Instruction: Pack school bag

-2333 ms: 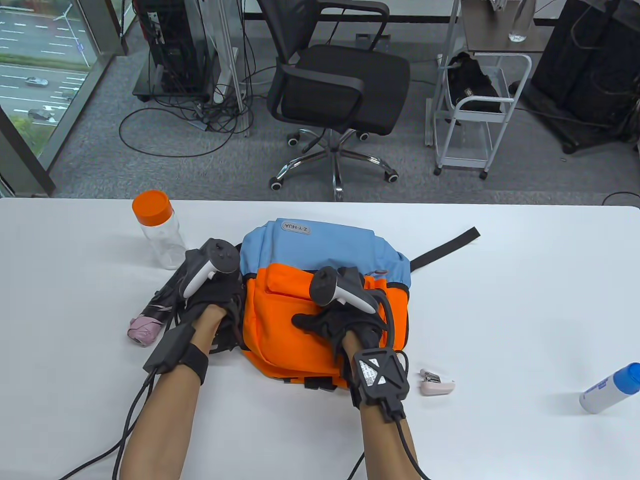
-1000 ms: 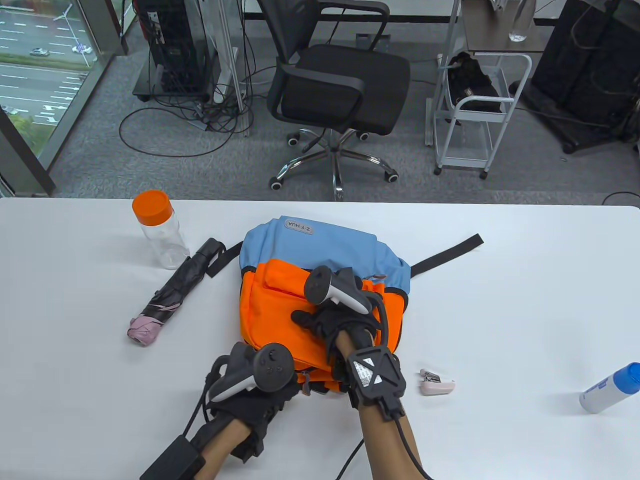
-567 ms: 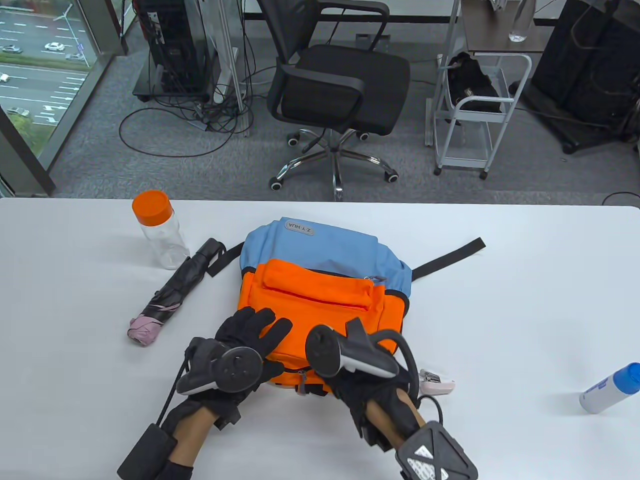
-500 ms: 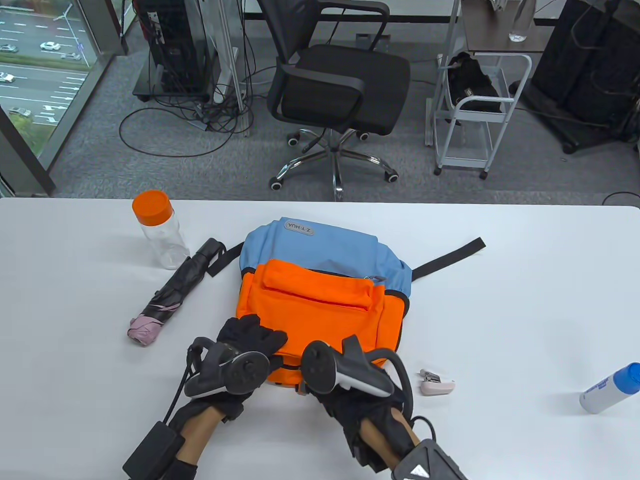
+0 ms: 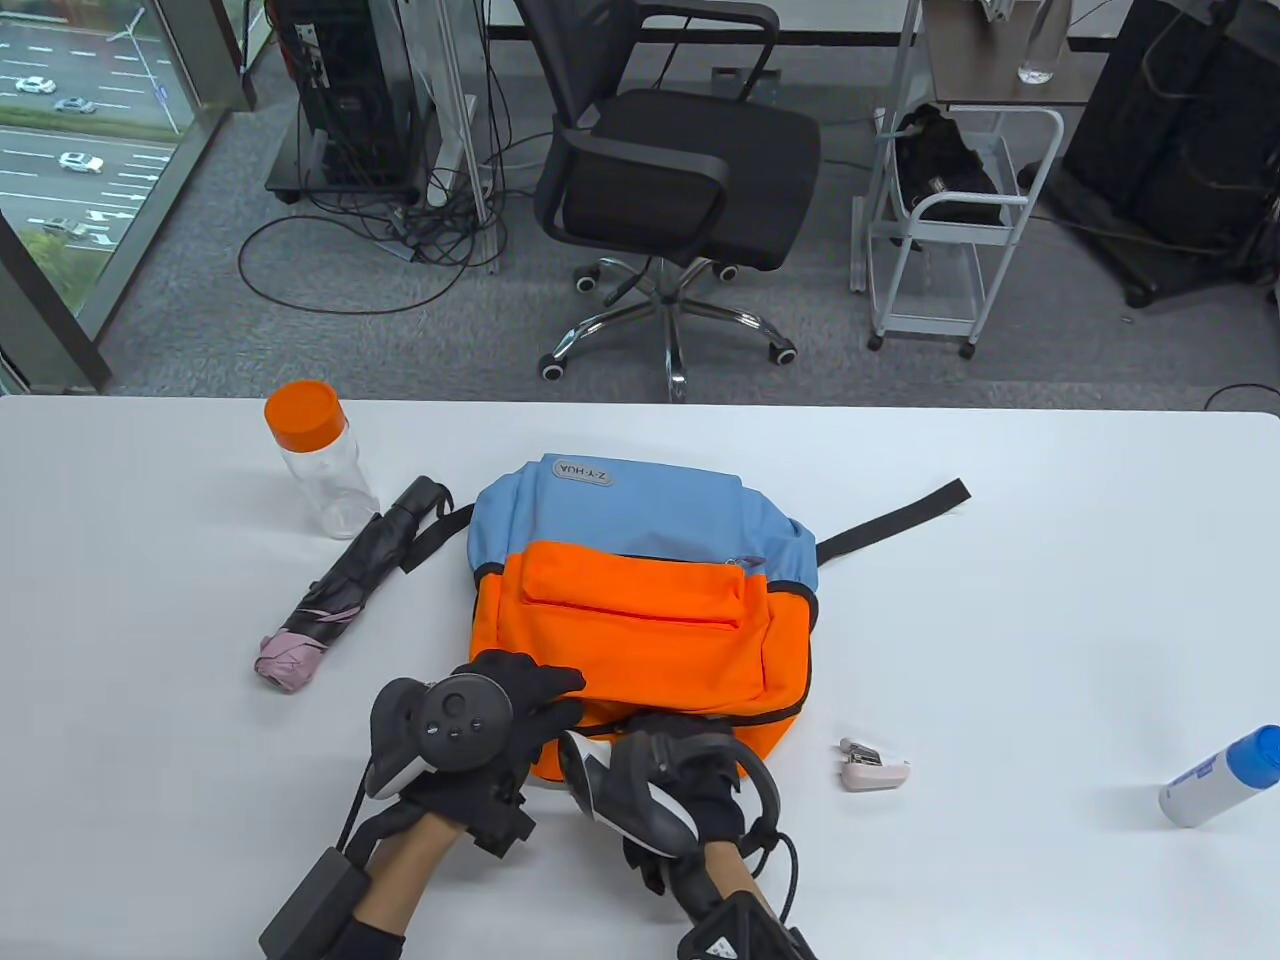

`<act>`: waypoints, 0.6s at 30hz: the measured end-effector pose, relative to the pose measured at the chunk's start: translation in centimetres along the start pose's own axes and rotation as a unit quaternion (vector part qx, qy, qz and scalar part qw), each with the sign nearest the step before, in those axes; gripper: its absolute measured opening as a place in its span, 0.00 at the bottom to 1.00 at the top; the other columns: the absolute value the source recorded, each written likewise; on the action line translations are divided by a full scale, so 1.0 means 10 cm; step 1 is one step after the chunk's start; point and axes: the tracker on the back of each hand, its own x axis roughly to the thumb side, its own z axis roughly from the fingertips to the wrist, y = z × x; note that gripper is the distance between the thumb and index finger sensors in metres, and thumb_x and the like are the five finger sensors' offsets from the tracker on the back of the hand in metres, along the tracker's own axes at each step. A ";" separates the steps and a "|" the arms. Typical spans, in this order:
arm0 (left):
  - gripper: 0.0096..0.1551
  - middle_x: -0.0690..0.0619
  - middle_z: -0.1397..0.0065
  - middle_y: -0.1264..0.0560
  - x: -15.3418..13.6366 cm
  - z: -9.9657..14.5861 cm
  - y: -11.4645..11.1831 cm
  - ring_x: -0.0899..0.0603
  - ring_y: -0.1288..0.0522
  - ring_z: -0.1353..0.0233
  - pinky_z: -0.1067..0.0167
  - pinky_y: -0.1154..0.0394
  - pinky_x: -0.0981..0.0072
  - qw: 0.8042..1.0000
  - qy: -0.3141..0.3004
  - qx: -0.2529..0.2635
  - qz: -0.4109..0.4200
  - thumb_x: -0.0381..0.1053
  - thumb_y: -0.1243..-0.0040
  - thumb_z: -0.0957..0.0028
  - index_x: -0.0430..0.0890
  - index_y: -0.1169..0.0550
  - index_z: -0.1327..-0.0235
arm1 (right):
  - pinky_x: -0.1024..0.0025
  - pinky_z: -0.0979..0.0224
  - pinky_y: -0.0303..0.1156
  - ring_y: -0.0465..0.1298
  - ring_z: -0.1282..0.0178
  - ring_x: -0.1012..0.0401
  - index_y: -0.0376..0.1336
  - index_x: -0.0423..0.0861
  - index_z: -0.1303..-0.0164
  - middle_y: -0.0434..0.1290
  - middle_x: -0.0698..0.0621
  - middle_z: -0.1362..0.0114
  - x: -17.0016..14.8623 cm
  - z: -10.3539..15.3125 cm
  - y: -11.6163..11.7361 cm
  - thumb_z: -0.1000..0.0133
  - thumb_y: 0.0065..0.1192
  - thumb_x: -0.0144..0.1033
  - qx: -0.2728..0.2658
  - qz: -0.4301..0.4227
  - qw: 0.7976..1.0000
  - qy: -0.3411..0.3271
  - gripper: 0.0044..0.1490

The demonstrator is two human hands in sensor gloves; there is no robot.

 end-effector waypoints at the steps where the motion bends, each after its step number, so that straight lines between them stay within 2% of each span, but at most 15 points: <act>1: 0.34 0.46 0.52 0.16 0.01 -0.01 -0.01 0.29 0.20 0.39 0.40 0.27 0.33 0.999 -0.009 -0.018 -0.025 0.51 0.33 0.53 0.47 0.20 0.30 | 0.53 0.49 0.80 0.82 0.64 0.57 0.73 0.41 0.51 0.81 0.47 0.60 -0.06 0.04 -0.01 0.47 0.64 0.43 0.022 0.009 1.000 -0.002 0.23; 2: 0.33 0.47 0.50 0.17 0.03 0.00 -0.03 0.30 0.21 0.38 0.39 0.27 0.33 0.996 -0.016 -0.046 -0.068 0.51 0.36 0.51 0.48 0.21 0.29 | 0.52 0.47 0.80 0.81 0.62 0.56 0.73 0.42 0.49 0.81 0.47 0.58 -0.17 0.12 -0.02 0.47 0.63 0.43 0.041 0.035 0.998 -0.009 0.23; 3: 0.30 0.46 0.49 0.18 0.03 0.01 -0.03 0.30 0.21 0.38 0.38 0.27 0.32 0.995 -0.019 -0.052 -0.086 0.50 0.38 0.50 0.49 0.19 0.32 | 0.51 0.46 0.79 0.81 0.61 0.55 0.73 0.43 0.49 0.81 0.47 0.57 -0.28 0.17 -0.02 0.47 0.63 0.43 0.038 0.066 0.997 -0.012 0.23; 5: 0.25 0.43 0.43 0.20 0.03 0.02 -0.03 0.29 0.22 0.35 0.37 0.28 0.29 0.995 -0.018 -0.059 -0.081 0.46 0.38 0.50 0.50 0.17 0.38 | 0.51 0.44 0.79 0.81 0.59 0.55 0.73 0.44 0.48 0.80 0.47 0.56 -0.52 0.15 -0.01 0.47 0.63 0.43 0.049 0.129 0.990 -0.004 0.23; 7: 0.24 0.39 0.30 0.23 0.01 0.03 -0.02 0.27 0.23 0.32 0.35 0.31 0.23 0.994 0.002 -0.087 -0.067 0.44 0.40 0.49 0.49 0.18 0.39 | 0.49 0.42 0.78 0.81 0.56 0.54 0.73 0.46 0.48 0.80 0.46 0.53 -0.77 0.00 0.04 0.48 0.63 0.43 0.072 0.159 0.985 0.011 0.23; 9: 0.23 0.35 0.23 0.28 -0.01 0.03 -0.02 0.25 0.24 0.30 0.36 0.32 0.18 0.992 0.021 -0.111 -0.056 0.43 0.41 0.48 0.49 0.20 0.39 | 0.48 0.39 0.76 0.80 0.53 0.54 0.72 0.47 0.47 0.78 0.46 0.51 -1.03 -0.23 0.15 0.49 0.64 0.42 0.089 0.159 0.982 0.049 0.23; 11: 0.23 0.33 0.22 0.29 -0.02 0.04 -0.03 0.24 0.24 0.30 0.37 0.31 0.17 0.992 0.008 -0.114 -0.054 0.43 0.41 0.49 0.49 0.19 0.40 | 0.45 0.36 0.74 0.78 0.50 0.52 0.72 0.49 0.48 0.77 0.46 0.50 -1.36 -0.55 0.33 0.51 0.63 0.43 0.121 0.111 0.983 0.077 0.23; 15: 0.24 0.36 0.22 0.28 -0.03 0.04 -0.04 0.22 0.23 0.30 0.38 0.30 0.16 0.991 -0.023 -0.126 -0.050 0.41 0.39 0.51 0.48 0.19 0.41 | 0.42 0.32 0.70 0.75 0.45 0.49 0.72 0.50 0.48 0.74 0.46 0.46 -1.63 -0.97 0.51 0.54 0.66 0.42 0.148 0.029 0.981 0.118 0.24; 18: 0.24 0.36 0.22 0.28 -0.08 0.04 -0.03 0.22 0.24 0.29 0.38 0.31 0.15 0.989 -0.035 -0.142 -0.026 0.40 0.39 0.52 0.47 0.19 0.41 | 0.42 0.32 0.70 0.75 0.44 0.49 0.74 0.50 0.50 0.75 0.46 0.46 -1.76 -1.22 0.59 0.57 0.69 0.42 0.124 -0.029 0.979 0.158 0.24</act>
